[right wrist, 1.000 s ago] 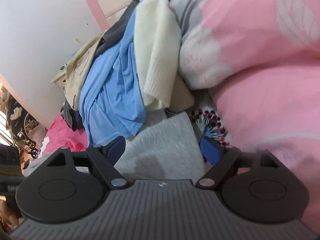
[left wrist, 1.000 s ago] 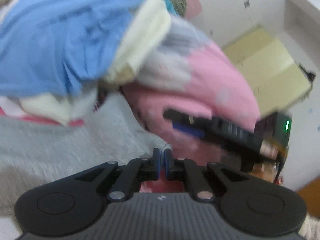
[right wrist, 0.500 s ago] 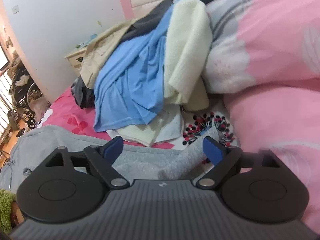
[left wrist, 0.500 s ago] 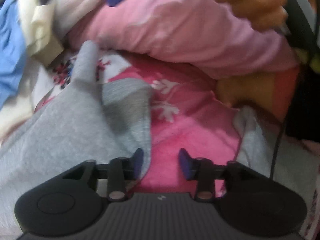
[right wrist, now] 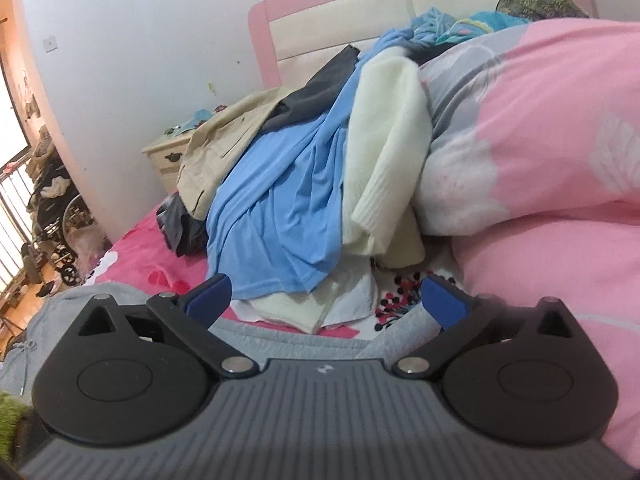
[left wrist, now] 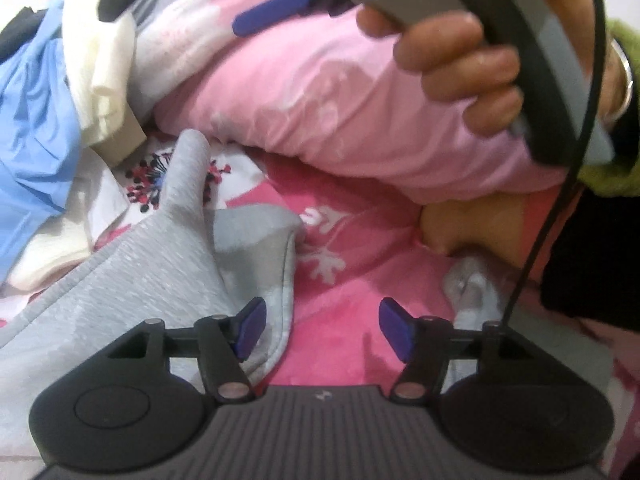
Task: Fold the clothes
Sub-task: 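Lay the sleeve down and open the left gripper while the right gripper hovers, then grasp the grey hoodie sleeve end with the right gripper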
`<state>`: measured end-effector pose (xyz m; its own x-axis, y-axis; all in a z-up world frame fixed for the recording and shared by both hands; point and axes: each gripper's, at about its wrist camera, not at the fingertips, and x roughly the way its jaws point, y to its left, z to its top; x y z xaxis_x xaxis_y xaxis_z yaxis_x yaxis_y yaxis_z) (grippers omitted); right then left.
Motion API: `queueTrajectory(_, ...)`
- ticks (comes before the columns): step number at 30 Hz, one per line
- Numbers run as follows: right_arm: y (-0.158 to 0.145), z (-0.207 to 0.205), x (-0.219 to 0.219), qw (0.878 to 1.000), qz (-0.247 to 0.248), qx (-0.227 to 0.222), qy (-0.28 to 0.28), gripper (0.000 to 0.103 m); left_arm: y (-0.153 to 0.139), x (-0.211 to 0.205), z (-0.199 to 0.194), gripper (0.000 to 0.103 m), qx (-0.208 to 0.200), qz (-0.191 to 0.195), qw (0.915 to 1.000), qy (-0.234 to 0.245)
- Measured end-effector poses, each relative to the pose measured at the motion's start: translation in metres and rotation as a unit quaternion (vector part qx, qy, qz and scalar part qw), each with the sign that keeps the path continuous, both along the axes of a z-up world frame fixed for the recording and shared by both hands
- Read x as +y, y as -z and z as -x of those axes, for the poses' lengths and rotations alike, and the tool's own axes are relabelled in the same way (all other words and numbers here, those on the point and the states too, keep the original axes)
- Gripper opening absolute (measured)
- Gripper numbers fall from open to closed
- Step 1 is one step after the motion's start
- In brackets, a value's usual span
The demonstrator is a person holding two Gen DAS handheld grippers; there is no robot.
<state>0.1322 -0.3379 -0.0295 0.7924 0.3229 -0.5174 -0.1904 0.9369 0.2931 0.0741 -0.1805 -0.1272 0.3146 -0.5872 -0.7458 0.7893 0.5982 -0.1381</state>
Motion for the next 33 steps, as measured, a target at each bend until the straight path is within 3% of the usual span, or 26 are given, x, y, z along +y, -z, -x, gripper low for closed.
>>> queueTrajectory(5,-0.003,0.003,-0.003,1.0,-0.009,-0.008,0.002,0.102,-0.021,0.015,0.001,0.075,0.0,-0.035,0.9994,-0.007)
queueTrajectory(9,-0.001,0.006,-0.006,1.0,-0.013,-0.012,0.003,0.102,-0.043,0.037,0.005,0.078,-0.01,-0.092,0.9957,-0.005)
queueTrajectory(13,0.0,0.011,-0.004,1.0,-0.018,-0.023,-0.009,0.102,-0.062,0.063,0.01,0.089,-0.016,-0.124,0.9916,-0.031)
queueTrajectory(18,0.004,0.013,0.002,0.999,-0.001,-0.002,-0.04,0.102,-0.071,0.098,0.029,0.089,-0.016,-0.156,0.9849,-0.073)
queueTrajectory(22,0.012,0.005,-0.004,0.997,0.028,0.074,-0.021,0.102,-0.059,0.12,0.038,0.089,-0.028,-0.143,0.9821,-0.119)
queueTrajectory(26,0.022,-0.002,-0.019,0.984,-0.012,0.174,0.029,0.1,-0.038,0.133,0.041,0.089,-0.054,-0.138,0.9797,-0.135)
queueTrajectory(29,0.032,-0.003,-0.025,0.964,-0.071,0.249,0.059,0.098,-0.027,0.137,0.042,0.089,-0.079,-0.148,0.9779,-0.124)
queueTrajectory(33,0.061,0.001,-0.026,0.925,-0.127,0.339,0.118,0.089,-0.022,0.148,0.036,0.089,-0.084,-0.143,0.9771,-0.134)
